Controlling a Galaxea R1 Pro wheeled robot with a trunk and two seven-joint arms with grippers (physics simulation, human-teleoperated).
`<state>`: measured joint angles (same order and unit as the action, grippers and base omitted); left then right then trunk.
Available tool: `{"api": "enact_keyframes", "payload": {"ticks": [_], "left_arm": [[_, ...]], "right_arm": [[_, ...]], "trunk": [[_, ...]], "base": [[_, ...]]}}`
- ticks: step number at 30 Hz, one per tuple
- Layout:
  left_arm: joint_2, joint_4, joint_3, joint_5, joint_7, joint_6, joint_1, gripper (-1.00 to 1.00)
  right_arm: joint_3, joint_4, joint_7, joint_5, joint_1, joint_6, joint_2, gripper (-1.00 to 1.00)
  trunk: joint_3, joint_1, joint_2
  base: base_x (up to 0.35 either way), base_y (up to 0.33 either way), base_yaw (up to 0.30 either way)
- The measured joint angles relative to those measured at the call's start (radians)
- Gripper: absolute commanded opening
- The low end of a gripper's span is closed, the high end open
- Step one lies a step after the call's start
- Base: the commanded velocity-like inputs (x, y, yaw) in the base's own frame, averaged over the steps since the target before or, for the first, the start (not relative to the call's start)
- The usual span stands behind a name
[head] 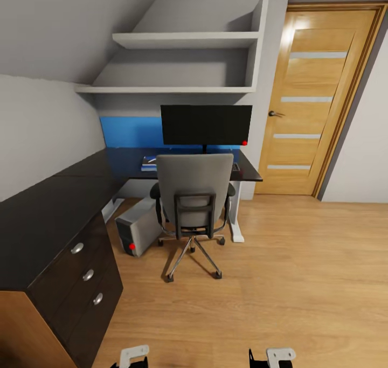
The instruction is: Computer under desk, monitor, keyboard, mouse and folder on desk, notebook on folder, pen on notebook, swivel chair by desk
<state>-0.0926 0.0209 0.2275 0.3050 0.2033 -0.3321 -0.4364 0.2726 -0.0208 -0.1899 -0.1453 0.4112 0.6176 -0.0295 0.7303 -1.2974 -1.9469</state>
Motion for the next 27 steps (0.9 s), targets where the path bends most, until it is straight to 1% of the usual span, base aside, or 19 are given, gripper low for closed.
{"api": "enact_keyframes", "payload": {"ticks": [3,7,8,12,13,14,17,18,19,20,21,22,23,25,26,27], "left_arm": [[0.006,0.001,0.000,0.000,-0.001,-0.016,0.008,1.00],[0.016,0.000,0.000,0.001,-0.002,-0.063,0.019,1.00],[0.023,0.000,-0.001,0.001,-0.002,-0.078,0.033,1.00],[0.036,0.000,-0.001,0.002,-0.002,-0.101,0.086,1.00],[0.043,0.000,-0.003,0.003,-0.002,-0.112,0.107,1.00],[0.062,-0.001,-0.006,0.006,-0.001,-0.144,0.146,1.00],[0.072,0.000,-0.002,0.004,0.000,-0.168,0.169,1.00],[0.076,-0.001,-0.003,0.005,0.000,-0.182,0.182,1.00],[0.086,-0.001,-0.005,0.008,0.000,-0.233,0.216,1.00],[0.087,0.000,-0.002,0.006,0.000,-0.250,0.227,1.00],[0.089,0.000,-0.003,0.007,0.000,-0.286,0.246,1.00],[0.089,0.000,-0.002,0.006,0.001,-0.306,0.256,1.00],[0.091,-0.001,-0.004,0.007,0.002,-0.362,0.283,1.00],[0.091,-0.001,-0.002,0.005,0.002,-0.395,0.302,1.00],[0.092,0.000,-0.003,0.005,0.003,-0.427,0.321,1.00],[0.092,-0.001,-0.004,0.005,0.004,-0.493,0.354,1.00]], "right_arm": [[0.000,0.000,0.000,0.000,0.000,0.003,0.000,1.00],[0.000,0.000,0.001,0.003,-0.001,0.006,0.001,1.00],[0.000,0.000,0.001,0.004,-0.001,0.007,0.002,1.00],[-0.001,0.000,0.001,0.006,-0.002,0.016,0.004,1.00],[-0.001,0.000,0.000,0.007,-0.004,0.031,0.005,1.00],[-0.001,0.001,0.000,0.008,-0.015,0.082,0.005,1.00],[-0.001,0.001,-0.001,0.009,-0.027,0.134,0.005,1.00],[-0.002,0.001,-0.001,0.008,-0.036,0.170,0.006,1.00],[-0.004,0.001,-0.002,0.007,-0.060,0.239,0.009,1.00],[-0.004,0.001,-0.003,0.007,-0.066,0.250,0.010,1.00],[-0.005,0.001,-0.004,0.005,-0.077,0.264,0.013,1.00],[-0.005,0.001,-0.004,0.005,-0.083,0.271,0.016,1.00],[-0.008,0.001,-0.006,0.000,-0.102,0.298,0.028,1.00],[-0.005,0.000,-0.007,0.001,-0.116,0.323,0.035,1.00],[-0.006,0.000,-0.008,0.000,-0.130,0.352,0.041,1.00],[-0.009,0.000,-0.010,-0.004,-0.162,0.397,0.053,1.00]], "trunk": [[-0.009,0.011,0.021],[-0.022,0.027,0.049],[-0.025,0.031,0.056],[-0.038,0.046,0.084],[-0.041,0.050,0.091],[-0.044,0.054,0.098],[-0.053,0.065,0.119],[-0.056,0.069,0.126],[-0.059,0.073,0.133],[-0.063,0.077,0.140],[-0.066,0.081,0.147],[-0.069,0.084,0.154],[-0.072,0.088,0.161],[-0.078,0.096,0.175],[-0.081,0.100,0.182],[-0.084,0.104,0.189]], "base": [[0.000,0.000,0.000],[0.000,0.000,0.000],[0.000,0.000,0.000],[0.000,0.000,0.000],[0.000,0.000,0.000],[0.000,0.000,0.000],[0.000,0.000,0.000],[0.000,0.000,0.000],[0.000,0.000,0.000],[0.000,0.000,0.000],[0.000,0.000,0.000],[0.000,0.000,0.000],[0.000,0.000,0.000],[0.000,0.000,0.000],[0.000,0.000,0.000],[0.000,0.000,0.000]]}}
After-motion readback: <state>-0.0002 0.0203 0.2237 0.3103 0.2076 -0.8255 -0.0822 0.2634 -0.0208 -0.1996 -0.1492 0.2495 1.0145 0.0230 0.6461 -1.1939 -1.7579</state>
